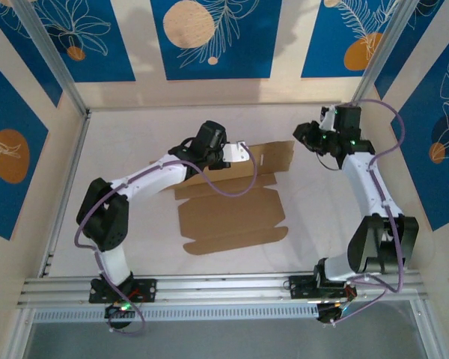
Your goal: Fold the paper box
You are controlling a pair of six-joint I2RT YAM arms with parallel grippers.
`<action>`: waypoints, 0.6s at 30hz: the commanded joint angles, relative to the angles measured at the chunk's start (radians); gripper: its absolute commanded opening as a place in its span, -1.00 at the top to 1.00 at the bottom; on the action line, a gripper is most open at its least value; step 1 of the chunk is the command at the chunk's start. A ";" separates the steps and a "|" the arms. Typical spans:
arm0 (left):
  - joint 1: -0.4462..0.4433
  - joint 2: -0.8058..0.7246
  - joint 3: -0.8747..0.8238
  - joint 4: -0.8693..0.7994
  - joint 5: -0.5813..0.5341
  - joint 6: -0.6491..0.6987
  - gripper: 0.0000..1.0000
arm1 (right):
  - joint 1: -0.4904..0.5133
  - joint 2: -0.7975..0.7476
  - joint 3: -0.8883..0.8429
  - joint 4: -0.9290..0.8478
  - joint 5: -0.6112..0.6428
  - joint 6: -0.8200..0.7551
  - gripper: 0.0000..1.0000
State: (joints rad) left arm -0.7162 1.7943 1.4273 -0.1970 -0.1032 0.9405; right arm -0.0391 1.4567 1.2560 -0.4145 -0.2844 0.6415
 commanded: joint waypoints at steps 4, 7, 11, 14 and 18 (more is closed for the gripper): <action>-0.023 -0.029 -0.010 -0.004 -0.019 -0.012 1.00 | 0.088 0.153 0.096 -0.182 -0.003 0.024 0.66; -0.030 -0.028 -0.012 0.001 -0.031 -0.011 1.00 | 0.125 0.185 0.112 -0.193 0.003 0.030 0.72; -0.043 -0.026 -0.018 0.017 -0.058 -0.012 1.00 | 0.170 0.185 0.075 -0.167 -0.017 0.077 0.77; -0.057 -0.026 -0.026 0.029 -0.069 -0.014 1.00 | 0.182 0.183 0.026 -0.087 -0.095 0.153 0.77; -0.082 -0.038 -0.067 0.078 -0.103 -0.001 1.00 | 0.180 0.179 -0.011 0.015 -0.183 0.276 0.77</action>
State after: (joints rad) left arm -0.7593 1.7863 1.3926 -0.1623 -0.1905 0.9367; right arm 0.1261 1.6535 1.2724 -0.4732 -0.3340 0.8070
